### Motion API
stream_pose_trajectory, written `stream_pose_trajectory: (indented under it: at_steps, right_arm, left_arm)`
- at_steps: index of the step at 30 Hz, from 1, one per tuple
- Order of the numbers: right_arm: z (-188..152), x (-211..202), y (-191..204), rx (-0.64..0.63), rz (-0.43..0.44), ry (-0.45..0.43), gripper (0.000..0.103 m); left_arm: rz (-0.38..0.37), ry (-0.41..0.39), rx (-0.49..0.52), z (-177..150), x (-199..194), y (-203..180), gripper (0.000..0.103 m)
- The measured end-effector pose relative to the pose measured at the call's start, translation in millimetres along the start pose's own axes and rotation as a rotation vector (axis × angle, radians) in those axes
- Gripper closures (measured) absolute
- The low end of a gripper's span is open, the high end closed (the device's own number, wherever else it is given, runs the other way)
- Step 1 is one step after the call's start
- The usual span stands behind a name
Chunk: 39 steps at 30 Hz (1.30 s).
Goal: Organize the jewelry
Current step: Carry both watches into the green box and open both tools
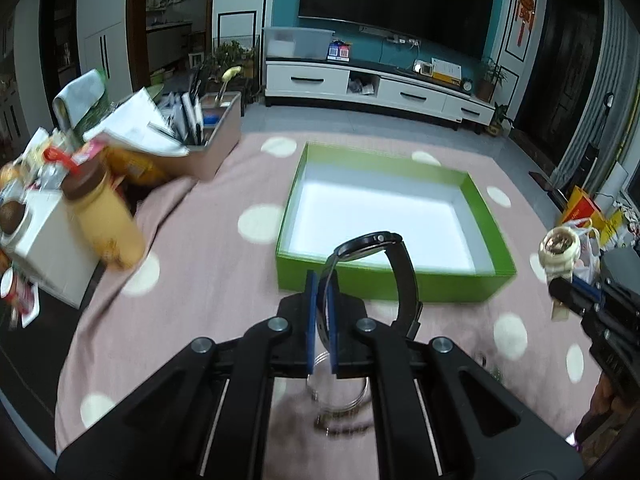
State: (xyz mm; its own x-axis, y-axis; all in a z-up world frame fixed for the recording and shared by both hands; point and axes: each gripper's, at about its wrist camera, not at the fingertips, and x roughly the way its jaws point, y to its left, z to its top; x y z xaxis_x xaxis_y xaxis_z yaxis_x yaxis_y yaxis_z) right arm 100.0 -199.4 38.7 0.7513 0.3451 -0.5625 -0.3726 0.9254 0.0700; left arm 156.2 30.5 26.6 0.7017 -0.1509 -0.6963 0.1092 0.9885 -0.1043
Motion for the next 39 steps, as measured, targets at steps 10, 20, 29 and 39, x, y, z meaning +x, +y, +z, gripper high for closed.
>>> stream_pose_trajectory:
  at_steps: [10,20,29,39]
  right_arm:
    - [24,74,-18,-0.011,0.003,0.094,0.095]
    - [23,129,-32,0.01,-0.022,0.188,0.092]
    - [28,103,-59,0.122,-0.055,0.115,0.062]
    - [2,38,-70,0.193,-0.073,0.079,0.061]
  left_arm:
    - [0.021,0.081,-0.021,48,77,-4,0.099]
    - [0.063,0.168,-0.01,50,134,-6,0.092]
    - [0.082,0.139,0.006,49,124,-4,0.047]
    - [0.117,0.073,0.008,31,66,12,0.034]
